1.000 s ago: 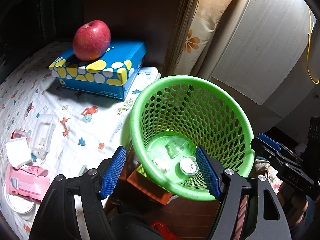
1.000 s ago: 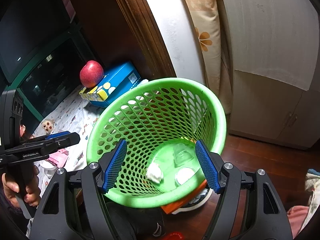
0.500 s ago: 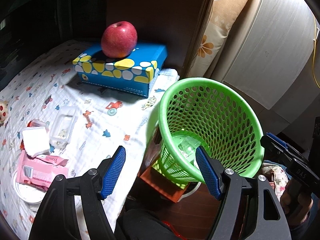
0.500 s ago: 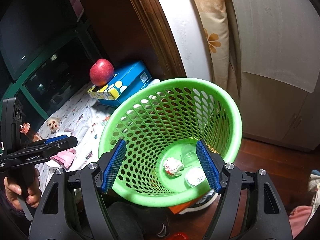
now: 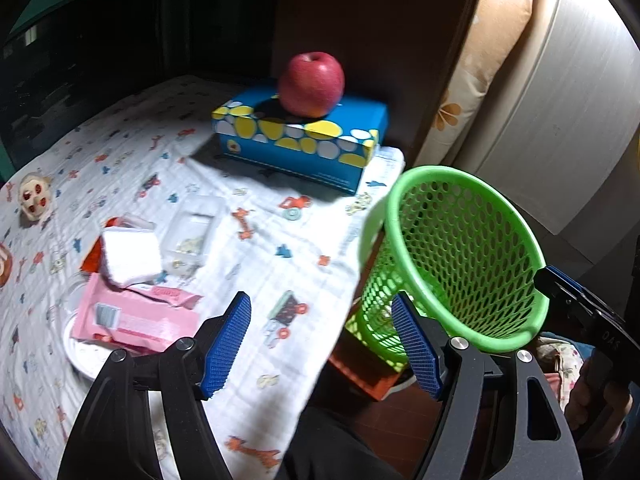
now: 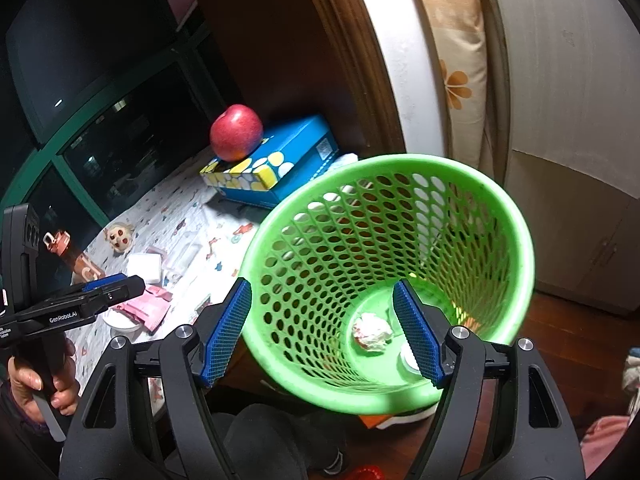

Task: Collect trash
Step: 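Move both open tools back over the items on the bed, then grasp the white foam block with the right tool while the left tool grasps the clear round lid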

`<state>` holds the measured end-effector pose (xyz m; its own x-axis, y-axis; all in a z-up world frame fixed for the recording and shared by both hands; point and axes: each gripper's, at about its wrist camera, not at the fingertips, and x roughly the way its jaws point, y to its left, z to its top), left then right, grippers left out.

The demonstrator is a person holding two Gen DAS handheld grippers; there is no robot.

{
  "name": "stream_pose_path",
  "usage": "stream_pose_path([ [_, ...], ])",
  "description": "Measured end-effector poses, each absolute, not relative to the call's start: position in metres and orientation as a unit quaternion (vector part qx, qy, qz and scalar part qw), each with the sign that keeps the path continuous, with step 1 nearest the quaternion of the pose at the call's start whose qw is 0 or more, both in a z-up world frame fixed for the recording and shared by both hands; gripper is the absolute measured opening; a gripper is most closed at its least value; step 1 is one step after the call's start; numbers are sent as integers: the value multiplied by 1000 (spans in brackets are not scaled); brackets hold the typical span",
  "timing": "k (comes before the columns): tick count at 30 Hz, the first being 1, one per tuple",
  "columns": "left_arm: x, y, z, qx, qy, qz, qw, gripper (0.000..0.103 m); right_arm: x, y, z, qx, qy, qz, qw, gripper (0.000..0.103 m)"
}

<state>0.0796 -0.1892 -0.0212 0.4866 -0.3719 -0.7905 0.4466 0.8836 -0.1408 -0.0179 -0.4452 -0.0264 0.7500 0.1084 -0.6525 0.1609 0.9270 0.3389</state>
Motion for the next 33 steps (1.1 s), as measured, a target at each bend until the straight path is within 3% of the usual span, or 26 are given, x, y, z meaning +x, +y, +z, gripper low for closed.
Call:
stream_pose_path([
  [13,80,-90,-19,-2,440,-167,883,77,9,-375,-21,150,367,36,917,78],
  [33,65,45,-62,-60,474,-53,877,79,56,-261,-40,87,404,147,899,79],
])
